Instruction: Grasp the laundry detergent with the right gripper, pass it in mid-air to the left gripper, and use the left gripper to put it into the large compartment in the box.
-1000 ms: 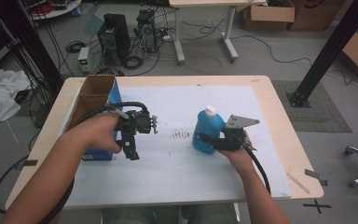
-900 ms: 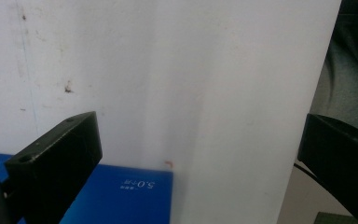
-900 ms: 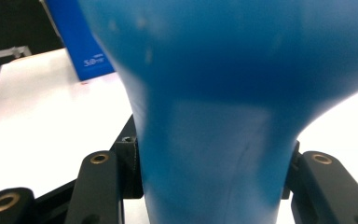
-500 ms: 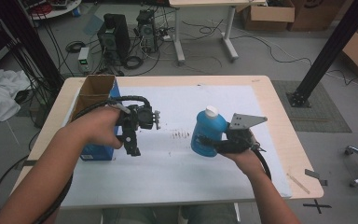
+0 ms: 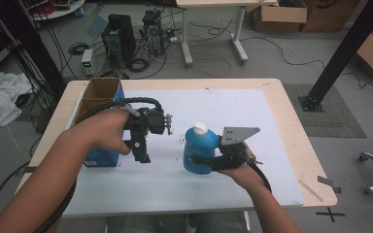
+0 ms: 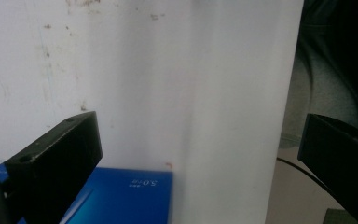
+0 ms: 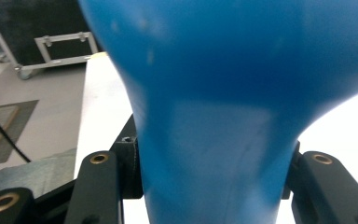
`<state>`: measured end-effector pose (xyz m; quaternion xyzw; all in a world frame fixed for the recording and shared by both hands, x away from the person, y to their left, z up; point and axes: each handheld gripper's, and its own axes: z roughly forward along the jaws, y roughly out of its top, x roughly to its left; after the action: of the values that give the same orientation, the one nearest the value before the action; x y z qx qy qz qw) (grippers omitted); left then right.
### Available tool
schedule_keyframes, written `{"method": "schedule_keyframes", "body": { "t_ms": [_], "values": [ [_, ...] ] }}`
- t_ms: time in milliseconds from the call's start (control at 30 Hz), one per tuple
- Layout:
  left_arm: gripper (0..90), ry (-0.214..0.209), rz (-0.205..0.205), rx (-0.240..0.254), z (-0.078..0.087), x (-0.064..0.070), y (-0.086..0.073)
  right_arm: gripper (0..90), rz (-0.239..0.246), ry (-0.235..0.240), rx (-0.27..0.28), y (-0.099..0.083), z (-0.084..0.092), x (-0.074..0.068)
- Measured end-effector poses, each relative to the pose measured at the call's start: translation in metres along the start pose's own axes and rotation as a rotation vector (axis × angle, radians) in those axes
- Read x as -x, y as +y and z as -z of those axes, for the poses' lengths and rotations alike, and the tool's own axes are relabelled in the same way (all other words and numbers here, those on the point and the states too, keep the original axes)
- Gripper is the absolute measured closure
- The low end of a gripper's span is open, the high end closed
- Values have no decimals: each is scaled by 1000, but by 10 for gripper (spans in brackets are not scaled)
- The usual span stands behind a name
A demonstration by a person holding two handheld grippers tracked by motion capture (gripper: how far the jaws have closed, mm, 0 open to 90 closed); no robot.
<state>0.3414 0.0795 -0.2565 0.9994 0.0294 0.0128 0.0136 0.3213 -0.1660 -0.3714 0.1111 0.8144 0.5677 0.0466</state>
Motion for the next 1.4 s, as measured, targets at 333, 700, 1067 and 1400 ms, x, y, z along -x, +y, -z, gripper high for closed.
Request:
{"method": "schedule_keyframes", "body": {
  "t_ms": [333, 700, 1067, 1400],
  "values": [
    [1, -19, -26, 30, 9, 8, 9, 461, 6, 74, -10, -3, -33, -9],
    [1, -16, -49, 11, 14, 16, 20, 464, 25, 127, -20, 1, -66, -15],
    [1, -25, -70, -10, 7, 18, 33, 464, 38, 170, -30, 10, -82, -20],
    [1, -21, -71, -24, 0, 18, 34, 463, 50, 183, -26, 16, -90, -22]
  ]
}}
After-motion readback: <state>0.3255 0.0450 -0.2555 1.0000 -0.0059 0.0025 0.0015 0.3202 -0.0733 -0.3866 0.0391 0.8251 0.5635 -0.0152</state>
